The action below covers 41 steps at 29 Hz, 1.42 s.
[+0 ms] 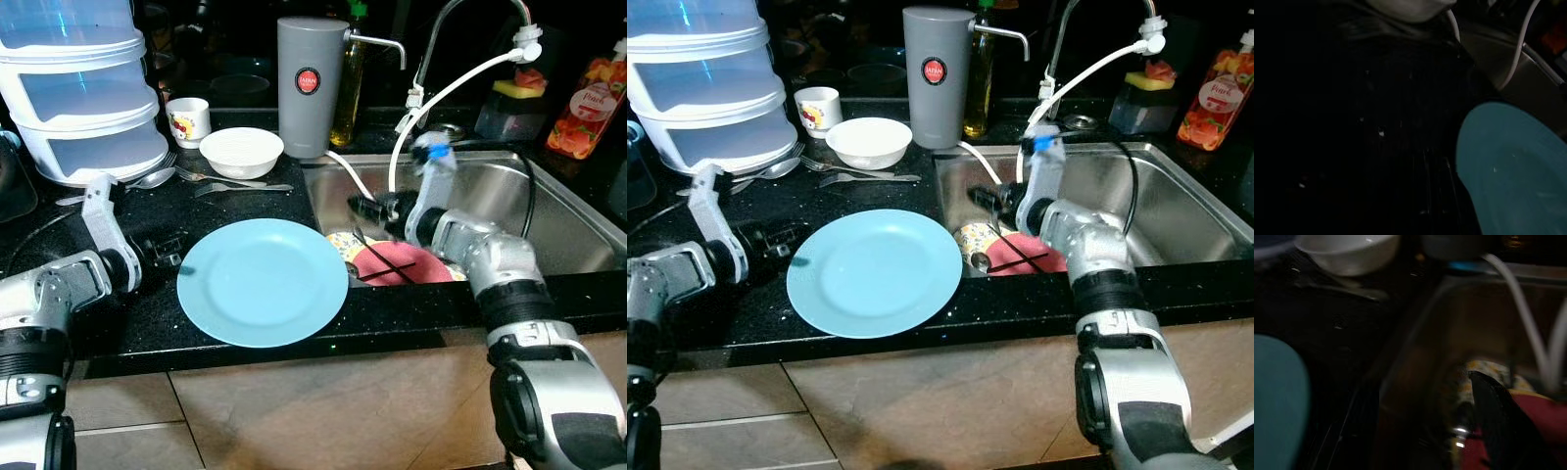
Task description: Kitchen organization
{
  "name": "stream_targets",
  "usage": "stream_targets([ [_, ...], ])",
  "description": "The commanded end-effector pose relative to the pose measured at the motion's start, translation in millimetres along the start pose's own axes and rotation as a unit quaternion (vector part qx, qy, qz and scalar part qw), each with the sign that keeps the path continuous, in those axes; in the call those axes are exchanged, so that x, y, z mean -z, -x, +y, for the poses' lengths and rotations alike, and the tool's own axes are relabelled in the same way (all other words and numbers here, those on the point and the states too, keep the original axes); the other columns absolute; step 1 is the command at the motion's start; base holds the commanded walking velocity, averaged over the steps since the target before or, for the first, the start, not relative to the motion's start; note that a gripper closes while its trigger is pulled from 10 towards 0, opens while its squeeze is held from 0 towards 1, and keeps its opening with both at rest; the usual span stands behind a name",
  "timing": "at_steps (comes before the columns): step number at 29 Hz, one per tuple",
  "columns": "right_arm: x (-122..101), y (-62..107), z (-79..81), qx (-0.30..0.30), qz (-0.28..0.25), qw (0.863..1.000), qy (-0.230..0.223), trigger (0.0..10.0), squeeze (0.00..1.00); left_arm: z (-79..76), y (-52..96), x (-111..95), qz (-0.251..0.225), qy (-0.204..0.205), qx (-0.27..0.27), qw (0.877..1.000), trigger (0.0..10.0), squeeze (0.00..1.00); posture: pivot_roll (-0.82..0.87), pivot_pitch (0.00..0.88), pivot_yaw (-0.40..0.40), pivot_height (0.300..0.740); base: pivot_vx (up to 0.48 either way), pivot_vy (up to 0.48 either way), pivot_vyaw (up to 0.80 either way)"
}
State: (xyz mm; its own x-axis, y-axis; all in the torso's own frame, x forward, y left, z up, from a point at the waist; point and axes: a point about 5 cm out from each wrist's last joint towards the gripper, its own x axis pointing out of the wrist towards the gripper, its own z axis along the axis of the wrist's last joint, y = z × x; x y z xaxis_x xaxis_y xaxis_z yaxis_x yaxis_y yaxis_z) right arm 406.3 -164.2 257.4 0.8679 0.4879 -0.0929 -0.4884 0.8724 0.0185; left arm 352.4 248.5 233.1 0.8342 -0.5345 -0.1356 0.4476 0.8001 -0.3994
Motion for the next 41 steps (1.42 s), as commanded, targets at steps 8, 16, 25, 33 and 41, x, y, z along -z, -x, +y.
stream_targets([
  [8, 12.4, 10.4, -10.4, 0.000, 0.058, 0.994, 0.095, 10.0, 0.00, -4.6, 12.2, 15.9, 0.093, -0.005, 0.031, 0.995, 10.0, 0.00, 0.12, 0.091, -0.033, 0.740, 0.000, 0.000, 0.00],
  [16, 18.4, 3.8, 12.4, -0.072, 0.061, 0.992, 0.082, 10.0, 0.00, -24.5, -0.5, 32.4, 0.126, 0.014, 0.087, 0.988, 10.0, 0.00, 0.12, 0.093, -0.032, 0.740, 0.000, 0.000, 0.00],
  [25, 2.4, -6.0, 41.4, -0.132, 0.006, 0.991, -0.021, 10.0, 0.00, -35.9, -15.6, 20.6, 0.059, 0.067, 0.112, 0.990, 10.0, 0.00, 0.12, 0.087, -0.029, 0.740, 0.000, 0.000, 0.00],
  [33, 0.1, -11.8, 43.5, -0.100, -0.020, 0.993, -0.053, 10.0, 0.00, -7.8, -18.6, 2.8, -0.030, 0.068, -0.013, 0.997, 7.1, 0.00, 0.12, 0.081, -0.031, 0.740, 0.000, 0.000, 0.00],
  [41, -28.5, -0.5, 25.0, -0.075, -0.119, 0.985, -0.101, 10.0, 0.00, -5.1, -9.9, -21.8, -0.141, 0.032, -0.039, 0.989, 0.0, 0.00, 0.11, 0.077, -0.028, 0.740, 0.000, 0.000, 0.00],
])
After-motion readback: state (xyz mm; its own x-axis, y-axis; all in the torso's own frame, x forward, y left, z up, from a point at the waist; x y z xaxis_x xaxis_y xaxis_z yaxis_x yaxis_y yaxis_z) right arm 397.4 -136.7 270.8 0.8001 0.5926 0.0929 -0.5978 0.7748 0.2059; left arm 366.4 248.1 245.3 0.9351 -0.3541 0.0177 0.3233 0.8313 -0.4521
